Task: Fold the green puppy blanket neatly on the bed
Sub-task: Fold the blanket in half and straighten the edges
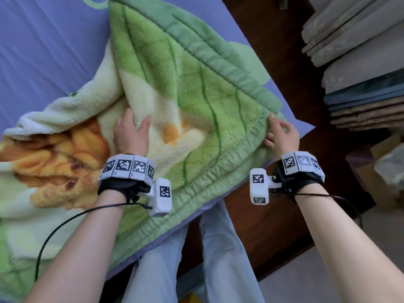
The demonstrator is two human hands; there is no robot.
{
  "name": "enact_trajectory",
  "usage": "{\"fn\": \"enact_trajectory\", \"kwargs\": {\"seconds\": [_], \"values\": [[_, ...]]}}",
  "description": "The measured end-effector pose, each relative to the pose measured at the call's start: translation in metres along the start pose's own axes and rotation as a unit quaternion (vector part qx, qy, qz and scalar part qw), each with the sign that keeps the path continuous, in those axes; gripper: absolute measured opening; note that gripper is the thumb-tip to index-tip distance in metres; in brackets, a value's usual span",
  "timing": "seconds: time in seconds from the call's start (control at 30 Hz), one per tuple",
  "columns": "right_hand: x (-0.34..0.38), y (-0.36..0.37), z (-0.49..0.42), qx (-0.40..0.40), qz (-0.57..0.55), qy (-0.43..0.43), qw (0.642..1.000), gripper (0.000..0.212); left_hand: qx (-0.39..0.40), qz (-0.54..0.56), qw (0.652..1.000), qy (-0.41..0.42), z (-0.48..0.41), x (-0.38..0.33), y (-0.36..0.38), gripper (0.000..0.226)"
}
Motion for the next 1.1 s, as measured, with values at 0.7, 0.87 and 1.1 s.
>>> {"fn": "enact_trajectory", "kwargs": {"seconds": [0.7,0.87,1.1], "values": [[-0.015,-0.054,-0.011,-0.042,0.122,-0.016,0.991,0.034,0.054,0.053,0.995,0.064,0.029,-0.044,0.03,0.062],[0.013,-0.064,-0.015,-0.072,0.176,-0.081,0.978,0.02,0.197,-0.001,0.976,0.088,0.067,-0.037,0.078,0.034],[0.017,-0.063,-0.013,-0.08,0.28,-0.117,0.949,0.025,0.286,-0.168,0.933,0.14,0.134,0.005,0.106,0.054]]}}
Point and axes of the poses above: each hand's wrist, its own z-axis away from the middle knuckle, its own y-axis out of the palm, x = y × z, the point moved 10 cm from there along -z, towards the middle knuckle, and after that the axes turned 10 degrees about z, right-handed, at the moved point
